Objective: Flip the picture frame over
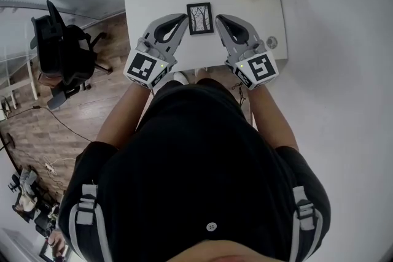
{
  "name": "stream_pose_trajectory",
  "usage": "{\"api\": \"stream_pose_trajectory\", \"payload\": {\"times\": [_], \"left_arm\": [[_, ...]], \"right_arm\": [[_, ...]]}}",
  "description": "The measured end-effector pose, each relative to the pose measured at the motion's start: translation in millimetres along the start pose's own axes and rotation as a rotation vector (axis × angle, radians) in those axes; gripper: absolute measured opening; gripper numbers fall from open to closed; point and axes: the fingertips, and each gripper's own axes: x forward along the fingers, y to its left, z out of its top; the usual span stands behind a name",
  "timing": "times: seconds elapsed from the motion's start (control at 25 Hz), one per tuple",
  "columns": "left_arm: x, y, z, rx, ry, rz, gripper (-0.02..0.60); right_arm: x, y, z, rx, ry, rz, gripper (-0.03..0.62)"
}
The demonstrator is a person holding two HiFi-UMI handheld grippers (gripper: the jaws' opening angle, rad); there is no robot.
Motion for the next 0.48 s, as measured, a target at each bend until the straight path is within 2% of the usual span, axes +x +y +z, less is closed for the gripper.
{"api": "stream_pose_trajectory", "payload": {"times": [0.48], "left_arm": [[-3, -2, 14, 0.012, -0.014, 0.016, 0.005]], "right_arm": [[4, 3, 15, -0.022, -0.018, 0.020, 0.009]]}}
